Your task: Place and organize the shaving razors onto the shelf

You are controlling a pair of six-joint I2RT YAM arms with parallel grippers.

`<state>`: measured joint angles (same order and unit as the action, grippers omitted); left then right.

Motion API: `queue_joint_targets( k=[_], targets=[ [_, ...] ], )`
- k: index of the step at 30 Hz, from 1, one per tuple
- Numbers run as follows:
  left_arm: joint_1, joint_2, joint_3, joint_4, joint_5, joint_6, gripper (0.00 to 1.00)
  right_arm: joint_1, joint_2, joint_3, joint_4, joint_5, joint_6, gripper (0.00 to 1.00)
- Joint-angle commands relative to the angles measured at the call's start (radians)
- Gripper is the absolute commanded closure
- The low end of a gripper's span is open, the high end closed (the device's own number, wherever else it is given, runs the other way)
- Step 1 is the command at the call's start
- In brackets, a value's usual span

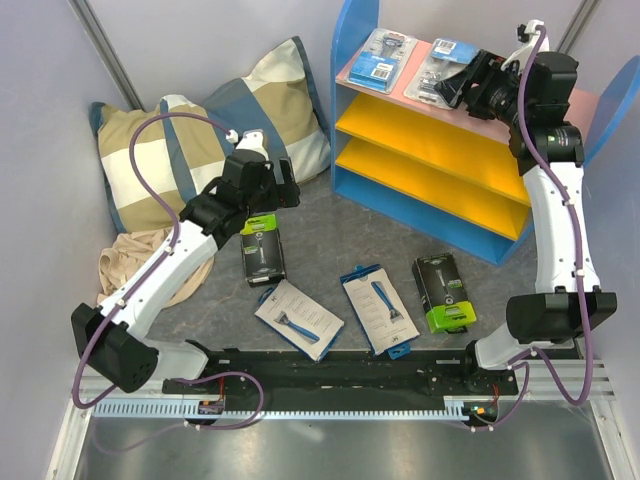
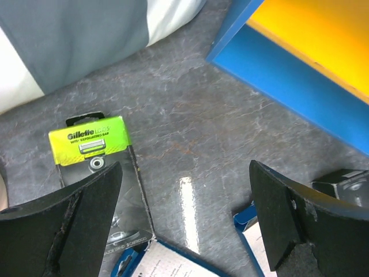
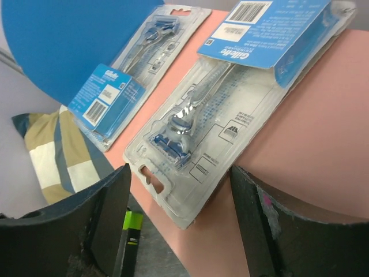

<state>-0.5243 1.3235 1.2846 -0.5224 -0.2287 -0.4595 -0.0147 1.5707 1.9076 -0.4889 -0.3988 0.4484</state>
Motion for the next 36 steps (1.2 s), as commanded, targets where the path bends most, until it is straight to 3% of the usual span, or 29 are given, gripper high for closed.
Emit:
queue_joint_targets(
  k=[1, 11, 28, 36],
  targets=[
    [-0.011, 0.017, 0.053, 0.007, 0.011, 0.048, 0.03, 0.002, 0.018, 0.027, -0.223, 0.139, -0.065, 0.22],
    [-0.019, 0.026, 0.061, 0.007, 0.014, 0.05, 0.03, 0.007, 0.044, 0.048, -0.218, 0.268, -0.08, 0.21],
    [-0.026, 0.037, 0.058, 0.007, 0.011, 0.048, 0.03, 0.009, 0.167, 0.034, -0.093, 0.138, -0.019, 0.2],
    [-0.026, 0.031, 0.05, 0.005, 0.006, 0.045, 0.03, 0.067, 0.176, 0.015, -0.06, 0.137, 0.003, 0.2]
  ],
)
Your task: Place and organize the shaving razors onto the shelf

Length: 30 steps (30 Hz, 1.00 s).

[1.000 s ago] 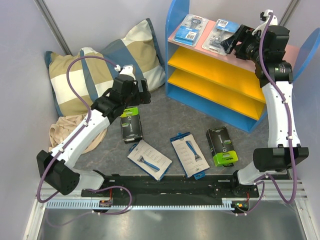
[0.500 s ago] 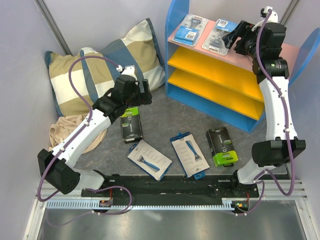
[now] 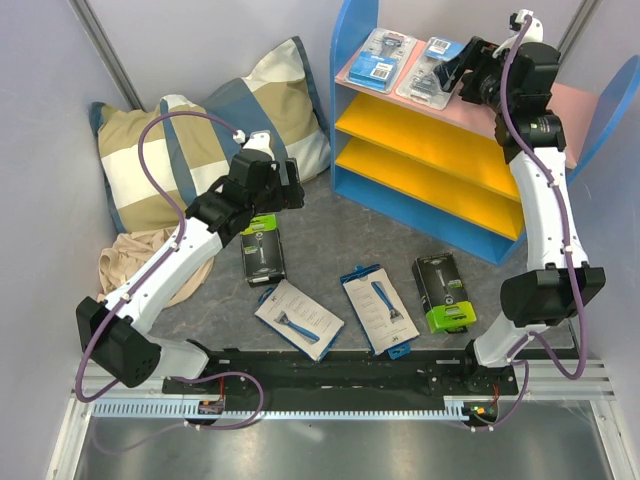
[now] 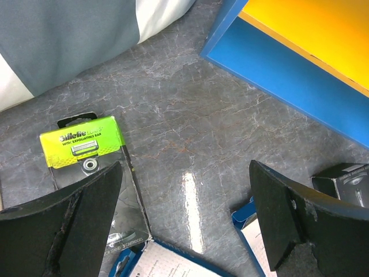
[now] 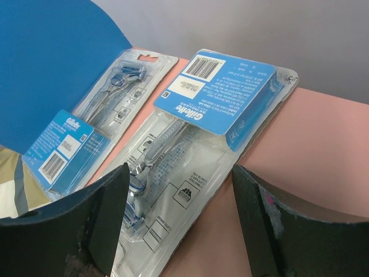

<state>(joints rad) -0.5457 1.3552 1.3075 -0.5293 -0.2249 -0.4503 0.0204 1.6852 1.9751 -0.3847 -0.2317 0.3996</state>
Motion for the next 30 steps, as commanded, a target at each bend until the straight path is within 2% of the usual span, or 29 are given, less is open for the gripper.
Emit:
queue_joint_targets(
  k=[1, 9, 18, 30],
  targets=[
    [-0.005, -0.001, 0.027, 0.014, 0.002, 0.035, 0.03, 0.036, 0.065, -0.055, -0.16, -0.031, 0.056, 0.2],
    [-0.005, -0.005, 0.019, 0.012, 0.001, 0.033, 0.03, 0.041, 0.042, -0.084, -0.154, 0.043, 0.059, 0.19],
    [-0.005, -0.019, -0.001, 0.012, -0.013, 0.038, 0.02, 0.029, -0.07, -0.139, -0.138, 0.161, 0.05, 0.16],
    [-0.005, -0.062, -0.047, 0.012, -0.022, 0.05, 0.02, 0.033, -0.352, -0.315, -0.106, 0.092, 0.044, 0.15]
  ],
)
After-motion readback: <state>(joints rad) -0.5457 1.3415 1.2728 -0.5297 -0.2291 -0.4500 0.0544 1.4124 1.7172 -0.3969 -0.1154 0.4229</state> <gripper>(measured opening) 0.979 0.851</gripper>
